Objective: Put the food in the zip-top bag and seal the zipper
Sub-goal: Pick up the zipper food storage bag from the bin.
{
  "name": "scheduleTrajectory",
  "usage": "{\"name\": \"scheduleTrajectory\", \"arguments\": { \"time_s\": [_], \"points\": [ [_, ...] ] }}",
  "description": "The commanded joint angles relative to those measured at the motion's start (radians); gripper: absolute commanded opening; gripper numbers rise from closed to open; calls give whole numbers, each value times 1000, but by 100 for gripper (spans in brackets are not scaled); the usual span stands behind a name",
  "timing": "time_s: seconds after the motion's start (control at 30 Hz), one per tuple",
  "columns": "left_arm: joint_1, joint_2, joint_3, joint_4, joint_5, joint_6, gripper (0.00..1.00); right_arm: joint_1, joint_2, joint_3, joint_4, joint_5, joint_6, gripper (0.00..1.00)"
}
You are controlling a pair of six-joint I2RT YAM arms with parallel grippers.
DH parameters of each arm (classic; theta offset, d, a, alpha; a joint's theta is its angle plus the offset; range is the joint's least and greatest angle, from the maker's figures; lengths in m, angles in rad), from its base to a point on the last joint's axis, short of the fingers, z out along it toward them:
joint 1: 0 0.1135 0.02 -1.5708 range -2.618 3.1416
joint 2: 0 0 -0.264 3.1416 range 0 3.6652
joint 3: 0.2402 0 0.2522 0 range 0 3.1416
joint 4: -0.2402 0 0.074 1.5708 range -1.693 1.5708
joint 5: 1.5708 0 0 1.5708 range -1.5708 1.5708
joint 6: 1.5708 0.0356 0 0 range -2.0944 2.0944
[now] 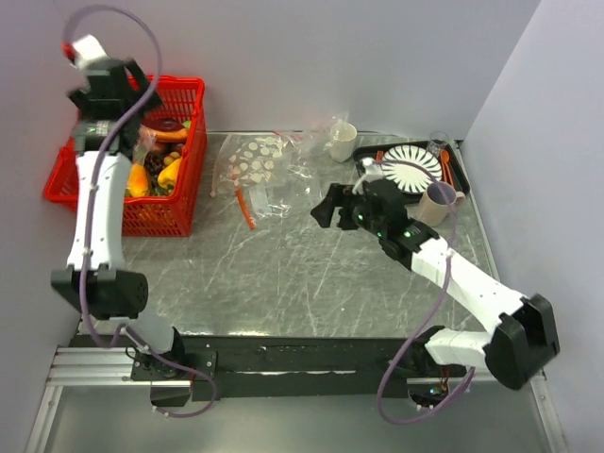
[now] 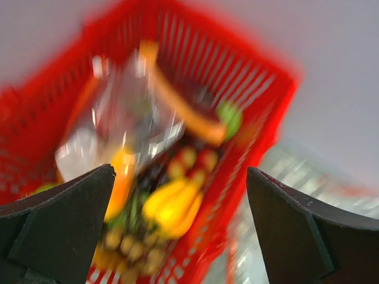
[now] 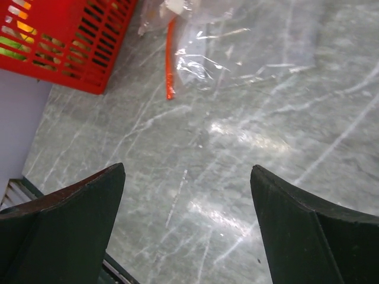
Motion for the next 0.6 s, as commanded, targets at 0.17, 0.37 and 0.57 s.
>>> {"name": "scheduleTrajectory", "arguments": {
  "time_s": [0.17,0.37,0.57],
  "points": [
    [5,-43,-137,-34,12,11,99,137,368,428,-120,0,-84,79],
    [37,37,-49,-54,-103,50,99,174,461,530,-136,30,-85,79],
    [107,350,168,-133,-147,79,99,174,430,472,-91,9,-91,82]
  ]
}}
